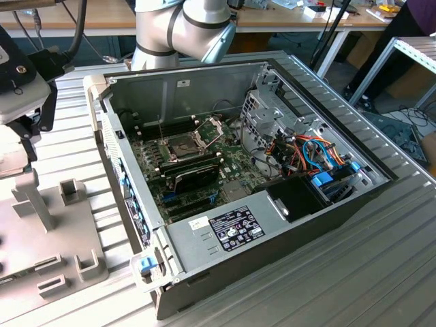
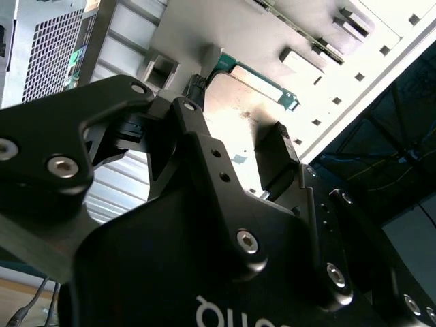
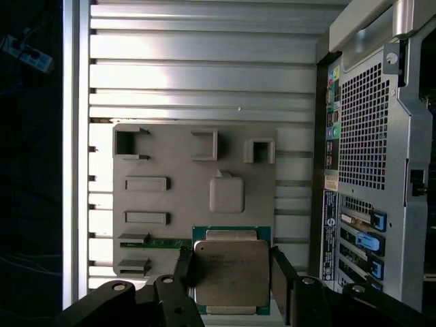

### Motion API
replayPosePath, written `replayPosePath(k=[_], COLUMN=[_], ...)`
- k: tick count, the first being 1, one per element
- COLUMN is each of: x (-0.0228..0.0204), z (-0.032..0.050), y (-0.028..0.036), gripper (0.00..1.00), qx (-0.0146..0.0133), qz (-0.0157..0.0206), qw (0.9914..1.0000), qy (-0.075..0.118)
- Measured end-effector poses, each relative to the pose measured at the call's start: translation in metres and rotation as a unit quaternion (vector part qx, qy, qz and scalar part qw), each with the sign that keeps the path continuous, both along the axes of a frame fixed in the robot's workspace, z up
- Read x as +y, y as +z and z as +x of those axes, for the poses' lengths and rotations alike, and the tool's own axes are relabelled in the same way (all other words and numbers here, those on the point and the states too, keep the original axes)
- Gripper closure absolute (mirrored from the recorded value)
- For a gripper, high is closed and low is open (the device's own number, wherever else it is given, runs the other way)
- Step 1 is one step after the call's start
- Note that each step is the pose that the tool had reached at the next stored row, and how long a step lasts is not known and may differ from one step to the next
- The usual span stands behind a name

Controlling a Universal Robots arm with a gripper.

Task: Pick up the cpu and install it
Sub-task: 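Pick up the cpu and move it towards the insertion slot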

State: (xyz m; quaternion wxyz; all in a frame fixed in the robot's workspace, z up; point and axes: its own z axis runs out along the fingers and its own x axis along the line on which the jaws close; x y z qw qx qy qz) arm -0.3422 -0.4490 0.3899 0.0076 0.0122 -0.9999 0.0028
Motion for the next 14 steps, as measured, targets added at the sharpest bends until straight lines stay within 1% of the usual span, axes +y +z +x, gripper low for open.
replayPosePath(k=[8,14], x=[0.0000,0.0000], z=[0.0105,0.0156], y=[0.0001,0.0000], gripper=[0.45,0.45], qx=[0.0001,0.0000], qz=[0.0000,0.0000], qw=[1.00000,1.00000], qy=[0.000,0.000])
